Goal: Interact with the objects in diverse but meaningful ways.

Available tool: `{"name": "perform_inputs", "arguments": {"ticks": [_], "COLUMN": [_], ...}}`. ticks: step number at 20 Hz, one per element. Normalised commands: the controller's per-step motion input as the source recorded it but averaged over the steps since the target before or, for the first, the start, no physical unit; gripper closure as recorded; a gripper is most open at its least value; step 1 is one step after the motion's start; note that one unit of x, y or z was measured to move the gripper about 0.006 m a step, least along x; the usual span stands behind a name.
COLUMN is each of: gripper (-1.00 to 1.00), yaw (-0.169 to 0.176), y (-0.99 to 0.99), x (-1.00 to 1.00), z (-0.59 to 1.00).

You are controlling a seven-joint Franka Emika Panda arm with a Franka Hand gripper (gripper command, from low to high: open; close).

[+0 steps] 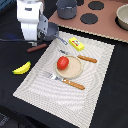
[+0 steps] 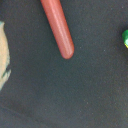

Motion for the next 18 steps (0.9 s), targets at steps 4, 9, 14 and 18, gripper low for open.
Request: {"name": "perform_inputs", "arguments": {"ticks": [4,9,14,18], "gripper": [-1.0,-1.0,-1.0,-1.0], "yaw": [0.092,0.067,0.051,0.048], "y": [0.0,0.05,0.09,0.02], "x": [-0.32,-0.07,-0.06,-0.13], "z": [-0.51,-0.43,-0.44,-0.45]}}
